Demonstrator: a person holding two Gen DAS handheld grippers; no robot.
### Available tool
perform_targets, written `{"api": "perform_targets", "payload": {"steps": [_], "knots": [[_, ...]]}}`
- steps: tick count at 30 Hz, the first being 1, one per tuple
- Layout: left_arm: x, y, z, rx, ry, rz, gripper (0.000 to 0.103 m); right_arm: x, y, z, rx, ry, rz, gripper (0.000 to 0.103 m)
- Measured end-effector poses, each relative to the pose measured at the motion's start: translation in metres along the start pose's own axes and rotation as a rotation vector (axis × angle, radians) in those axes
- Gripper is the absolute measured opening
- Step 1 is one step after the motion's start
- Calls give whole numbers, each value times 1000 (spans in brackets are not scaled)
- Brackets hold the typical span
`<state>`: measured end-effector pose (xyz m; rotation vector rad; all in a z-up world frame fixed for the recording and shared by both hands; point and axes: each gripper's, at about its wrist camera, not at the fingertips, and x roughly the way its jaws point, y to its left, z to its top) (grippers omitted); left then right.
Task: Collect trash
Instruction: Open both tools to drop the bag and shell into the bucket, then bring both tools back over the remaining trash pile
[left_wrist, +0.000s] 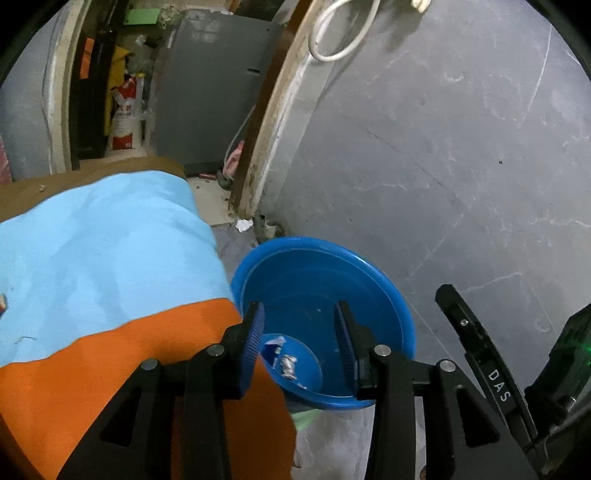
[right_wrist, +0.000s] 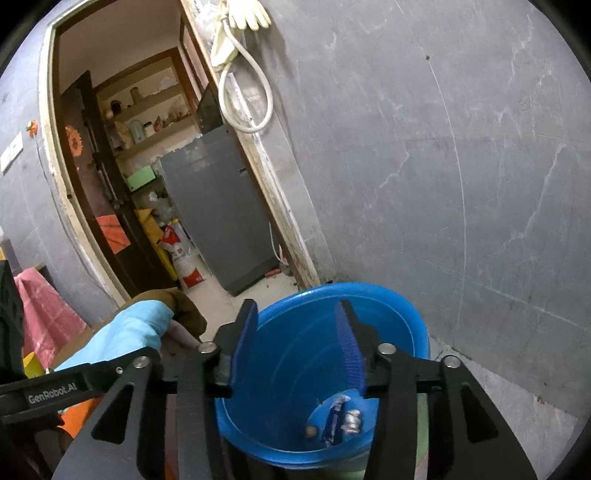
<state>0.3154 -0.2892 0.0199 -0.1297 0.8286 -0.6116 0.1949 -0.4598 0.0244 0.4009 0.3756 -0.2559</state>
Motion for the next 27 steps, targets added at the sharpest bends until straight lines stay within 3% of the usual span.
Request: {"api": "perform_targets", "payload": {"steps": [4,6,8,9,12,15,18,21,23,27], "knots": [[-24,3,-2,10,-60,39,47,-5,7,4,-29,-49,14,53],[-37,5,0,18,-94,59,50,-9,13,5,-47,-76,19,64],[-52,10,0,26,-131,86,50,-12,19,5,-58,-95,26,83],[-59,13,-1,30,-145,97,52,-13,22,5,-62,-102,33,84],[-80,25,-6,32,-208,149,67,-19,34,4,-90,-129,53,88],[-104,38,-13,25,-283,197,79,-24,49,2,-121,-166,78,101],[-131,52,-23,4,-355,245,80,-35,66,0,-155,-231,125,103],[-154,64,-30,-10,-411,314,97,-45,83,-4,-187,-285,179,103],[-177,73,-42,-19,-492,367,99,-51,96,-7,-210,-317,219,103],[-207,89,-63,-18,-567,452,99,-63,127,-14,-274,-364,309,103]]}}
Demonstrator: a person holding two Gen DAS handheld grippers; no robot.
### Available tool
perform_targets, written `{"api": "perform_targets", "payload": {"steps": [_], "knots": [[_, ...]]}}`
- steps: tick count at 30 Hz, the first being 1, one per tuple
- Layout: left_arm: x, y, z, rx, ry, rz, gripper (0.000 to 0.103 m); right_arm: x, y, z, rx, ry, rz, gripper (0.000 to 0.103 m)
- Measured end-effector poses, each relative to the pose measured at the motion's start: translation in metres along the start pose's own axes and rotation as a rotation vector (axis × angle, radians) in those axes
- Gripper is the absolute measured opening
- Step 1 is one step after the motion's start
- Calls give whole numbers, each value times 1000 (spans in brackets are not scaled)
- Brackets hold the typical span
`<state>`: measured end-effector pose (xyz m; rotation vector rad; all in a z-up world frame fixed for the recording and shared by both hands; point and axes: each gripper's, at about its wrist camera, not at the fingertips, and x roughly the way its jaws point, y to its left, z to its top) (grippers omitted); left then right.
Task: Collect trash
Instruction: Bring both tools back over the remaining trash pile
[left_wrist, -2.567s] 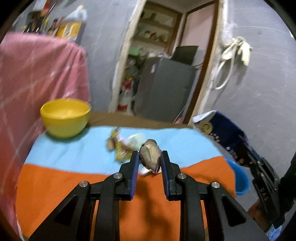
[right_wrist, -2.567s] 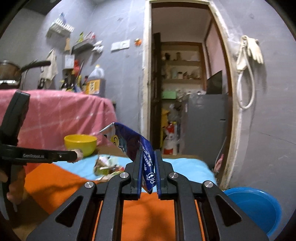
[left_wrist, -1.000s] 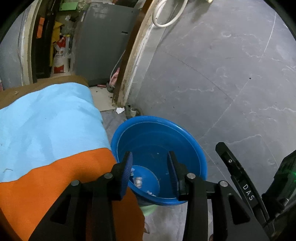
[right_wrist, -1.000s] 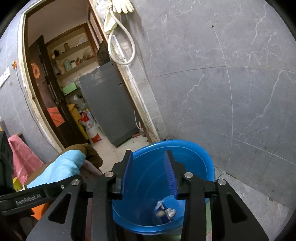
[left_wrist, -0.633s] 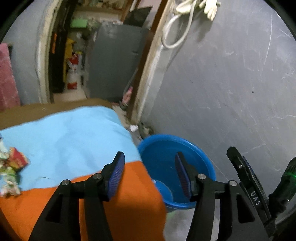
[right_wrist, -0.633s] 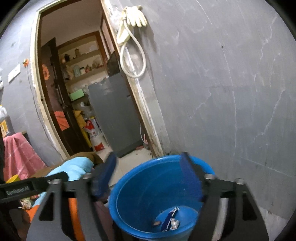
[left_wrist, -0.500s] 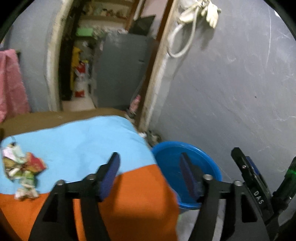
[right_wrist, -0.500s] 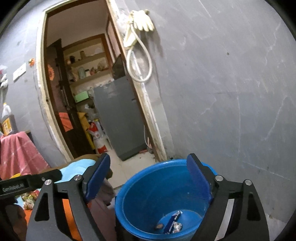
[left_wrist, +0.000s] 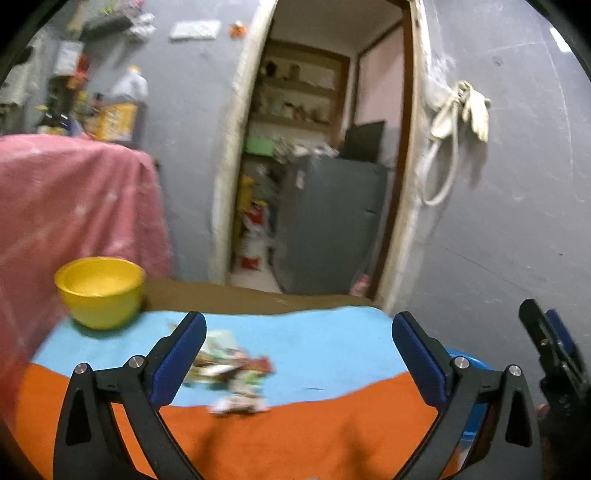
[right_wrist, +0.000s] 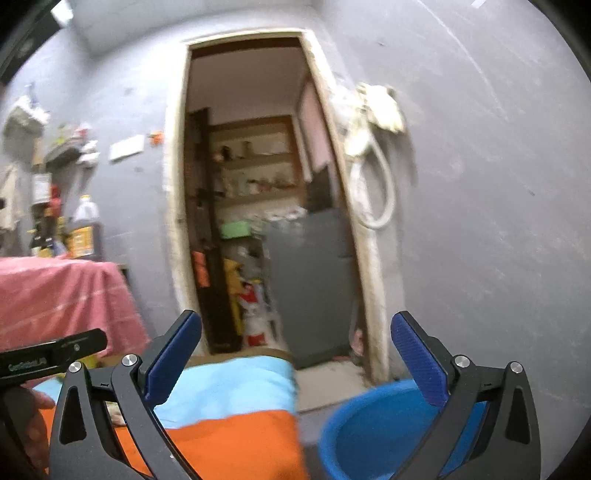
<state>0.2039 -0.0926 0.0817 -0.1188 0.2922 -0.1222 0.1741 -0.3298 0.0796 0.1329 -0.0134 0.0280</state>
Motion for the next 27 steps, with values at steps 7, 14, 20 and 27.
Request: {"api": "perform_targets", "payload": {"steps": [7,14,20,27], "knots": [[-36,45,-4,-10,-97,171,101,-12,59,1,-86,-99,115,103],[-53,87,-10,-25,-133,263,101,-8,101,-6,-150,-123,202,103],[-56,110,-17,-29,-119,303,101,6,132,-20,-216,-49,271,103],[-49,132,-20,-22,-97,309,101,27,156,-40,-276,86,313,103]]}}
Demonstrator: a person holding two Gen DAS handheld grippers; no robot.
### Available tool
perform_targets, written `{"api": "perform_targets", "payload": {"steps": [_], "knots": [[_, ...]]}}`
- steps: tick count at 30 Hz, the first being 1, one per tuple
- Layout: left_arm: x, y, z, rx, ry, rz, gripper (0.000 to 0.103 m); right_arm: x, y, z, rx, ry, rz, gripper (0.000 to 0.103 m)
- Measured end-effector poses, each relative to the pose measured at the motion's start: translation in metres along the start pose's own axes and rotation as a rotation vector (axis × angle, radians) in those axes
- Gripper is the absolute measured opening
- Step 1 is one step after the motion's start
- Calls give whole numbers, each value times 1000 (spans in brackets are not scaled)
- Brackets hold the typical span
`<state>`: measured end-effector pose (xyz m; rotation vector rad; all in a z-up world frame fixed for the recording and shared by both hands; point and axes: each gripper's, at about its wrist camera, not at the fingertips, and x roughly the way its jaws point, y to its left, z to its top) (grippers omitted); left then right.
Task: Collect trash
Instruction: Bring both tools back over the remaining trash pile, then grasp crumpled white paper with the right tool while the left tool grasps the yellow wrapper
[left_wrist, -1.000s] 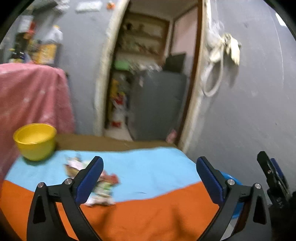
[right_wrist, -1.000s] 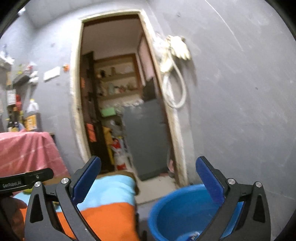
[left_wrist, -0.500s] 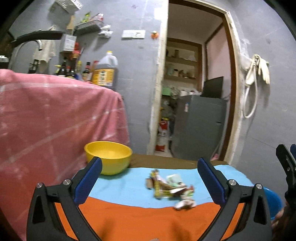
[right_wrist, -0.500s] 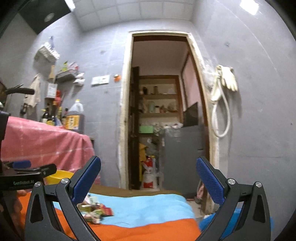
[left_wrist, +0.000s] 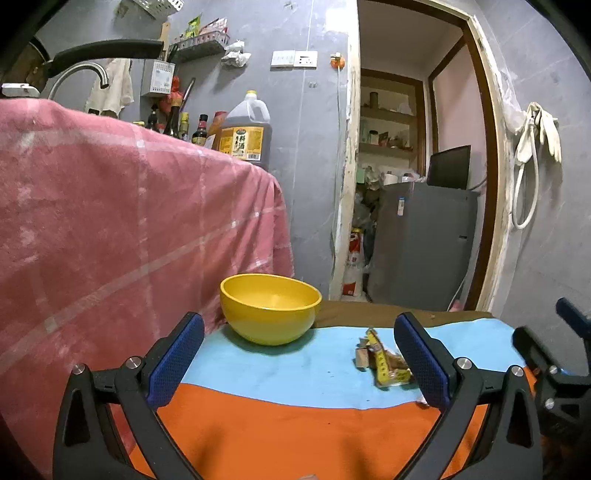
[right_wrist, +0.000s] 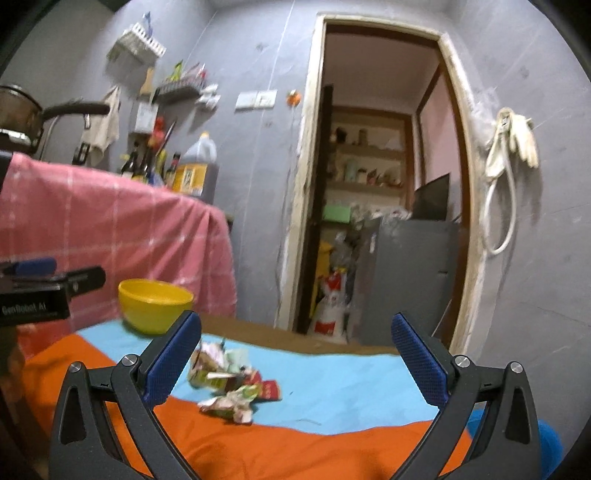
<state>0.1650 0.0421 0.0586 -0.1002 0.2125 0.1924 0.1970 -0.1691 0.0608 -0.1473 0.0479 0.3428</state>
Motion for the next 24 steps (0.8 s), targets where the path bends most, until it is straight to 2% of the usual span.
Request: {"api": "perform_targets", "payload": {"steps": [4,11,16,18,21,24], "knots": [[11,6,-1,4,31,-19,101,18,7,-8,-26,94,32,103],[48,10,-5,-15,194,-45,101,51,17,-17,-61,274,115,103],[69,11,-11,-34,291,-67,101,83,16,-29,-25,446,196,103],[77,10,-14,-43,335,-87,101,91,16,-34,-15,494,223,98],[89,8,-18,-54,397,-116,100,99,18,-40,-11,554,241,83],[101,2,-23,-56,472,-192,100,103,17,-43,3,588,260,67]]}}
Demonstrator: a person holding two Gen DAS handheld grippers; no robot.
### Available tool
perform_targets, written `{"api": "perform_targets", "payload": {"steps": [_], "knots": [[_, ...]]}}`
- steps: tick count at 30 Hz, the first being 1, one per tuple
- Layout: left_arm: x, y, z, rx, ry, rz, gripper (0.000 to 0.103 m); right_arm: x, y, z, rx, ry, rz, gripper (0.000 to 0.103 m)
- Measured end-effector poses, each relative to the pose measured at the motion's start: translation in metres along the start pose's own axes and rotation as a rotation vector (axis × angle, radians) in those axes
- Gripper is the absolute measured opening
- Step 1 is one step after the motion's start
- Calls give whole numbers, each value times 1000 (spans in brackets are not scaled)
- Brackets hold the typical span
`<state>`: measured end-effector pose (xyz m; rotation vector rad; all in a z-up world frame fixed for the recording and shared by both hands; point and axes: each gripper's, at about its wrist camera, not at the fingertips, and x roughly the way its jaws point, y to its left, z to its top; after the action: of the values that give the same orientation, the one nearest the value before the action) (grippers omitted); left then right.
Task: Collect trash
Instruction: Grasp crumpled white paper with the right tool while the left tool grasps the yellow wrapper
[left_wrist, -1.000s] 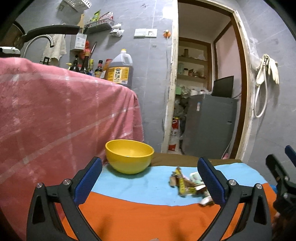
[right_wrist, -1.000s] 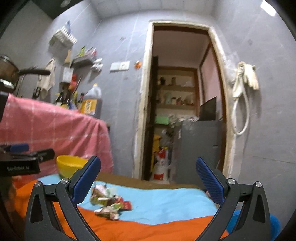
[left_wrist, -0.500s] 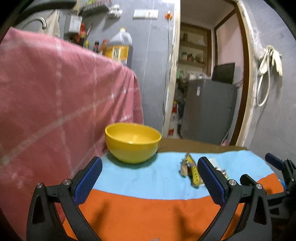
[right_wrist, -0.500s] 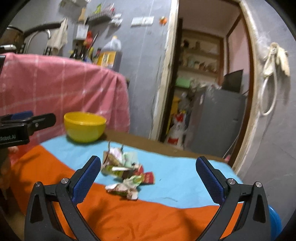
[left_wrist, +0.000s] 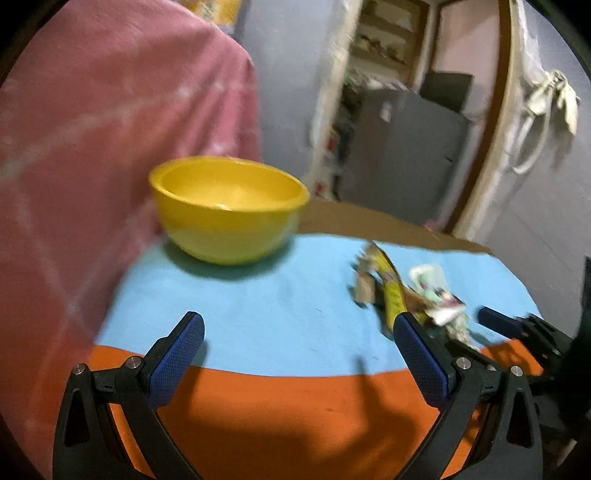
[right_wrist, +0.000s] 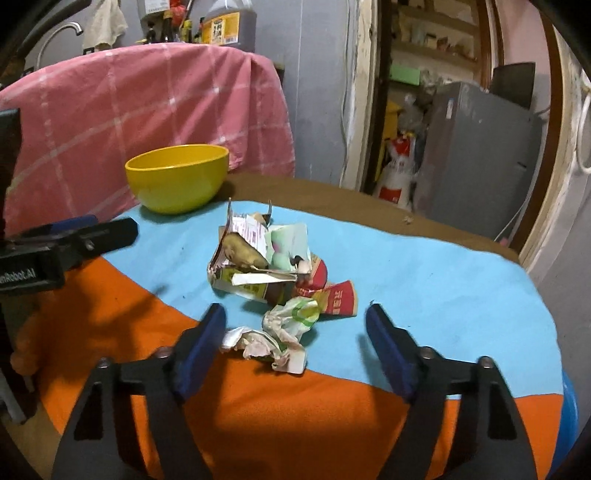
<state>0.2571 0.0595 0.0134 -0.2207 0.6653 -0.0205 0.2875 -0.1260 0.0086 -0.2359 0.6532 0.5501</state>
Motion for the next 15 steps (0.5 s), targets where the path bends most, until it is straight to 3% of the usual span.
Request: {"api": "perform_targets", "payload": {"steps": [2,4,7,11,13,15], "knots": [[10,-4,0,12,48,-53,99,2,-2,-1,11,15,29,46],[17,-9,0,27,92,-94,92,2,-6,-2,24,23,41,35],[26,-16,0,45,137,-135,83,1,-9,-3,39,28,40,29],[30,-27,4,72,153,-178,80,-3,-20,-7,73,24,29,28],[35,-33,6,81,168,-187,70,-5,-27,-8,97,20,19,28],[40,-39,9,92,181,-190,68,-7,-32,-10,112,19,5,28]]}}
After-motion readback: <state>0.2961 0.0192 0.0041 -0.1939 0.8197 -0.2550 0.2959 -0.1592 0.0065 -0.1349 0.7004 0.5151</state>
